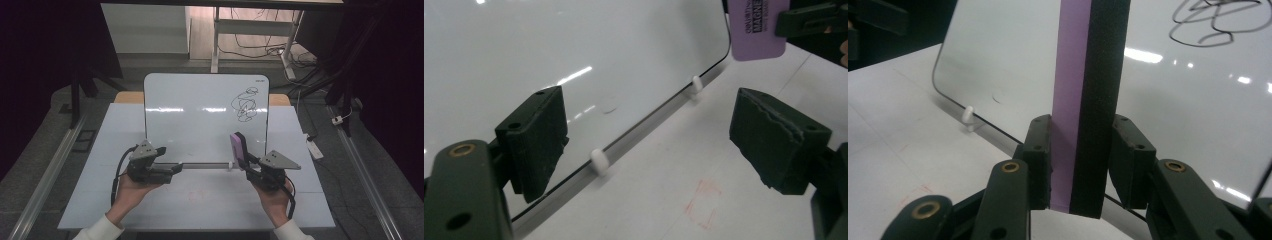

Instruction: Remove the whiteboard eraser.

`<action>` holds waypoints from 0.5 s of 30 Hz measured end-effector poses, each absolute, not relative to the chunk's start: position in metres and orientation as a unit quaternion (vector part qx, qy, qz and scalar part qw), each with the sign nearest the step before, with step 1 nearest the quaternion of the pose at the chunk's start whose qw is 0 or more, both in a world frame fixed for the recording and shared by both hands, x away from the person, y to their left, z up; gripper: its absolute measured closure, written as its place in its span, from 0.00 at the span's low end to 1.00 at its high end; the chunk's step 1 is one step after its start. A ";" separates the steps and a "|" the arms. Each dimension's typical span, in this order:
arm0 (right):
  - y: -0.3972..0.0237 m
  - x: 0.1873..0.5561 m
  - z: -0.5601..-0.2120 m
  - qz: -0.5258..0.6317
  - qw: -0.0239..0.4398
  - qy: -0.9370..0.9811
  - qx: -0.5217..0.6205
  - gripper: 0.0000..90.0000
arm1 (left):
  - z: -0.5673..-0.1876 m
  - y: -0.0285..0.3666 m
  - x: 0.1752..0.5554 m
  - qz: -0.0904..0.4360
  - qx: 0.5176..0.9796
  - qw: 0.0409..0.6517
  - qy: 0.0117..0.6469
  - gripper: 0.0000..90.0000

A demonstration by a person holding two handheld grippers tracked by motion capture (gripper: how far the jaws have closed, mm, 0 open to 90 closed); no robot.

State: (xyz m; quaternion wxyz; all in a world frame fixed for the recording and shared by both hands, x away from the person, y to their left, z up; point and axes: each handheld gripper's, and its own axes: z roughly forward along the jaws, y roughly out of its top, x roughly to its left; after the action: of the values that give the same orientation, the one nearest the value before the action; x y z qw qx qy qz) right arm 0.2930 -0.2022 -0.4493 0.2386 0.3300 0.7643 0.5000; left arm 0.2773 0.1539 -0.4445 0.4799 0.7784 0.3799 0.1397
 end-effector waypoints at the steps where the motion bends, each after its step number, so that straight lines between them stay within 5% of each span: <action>1: -0.201 0.292 -0.449 0.502 0.237 0.765 0.327 0.71 | -0.444 0.151 0.278 0.137 0.778 0.482 0.379 0.18; 15: -0.183 0.286 -0.464 0.518 0.208 0.780 0.282 0.71 | -0.436 0.117 0.288 0.112 0.786 0.498 0.349 0.19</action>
State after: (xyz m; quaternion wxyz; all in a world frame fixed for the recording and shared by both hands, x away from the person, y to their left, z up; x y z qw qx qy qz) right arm 0.2861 -0.1830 -0.4639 0.2085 0.2820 0.7799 0.5184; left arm 0.2879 0.1168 -0.4359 0.4976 0.7862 0.3488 0.1122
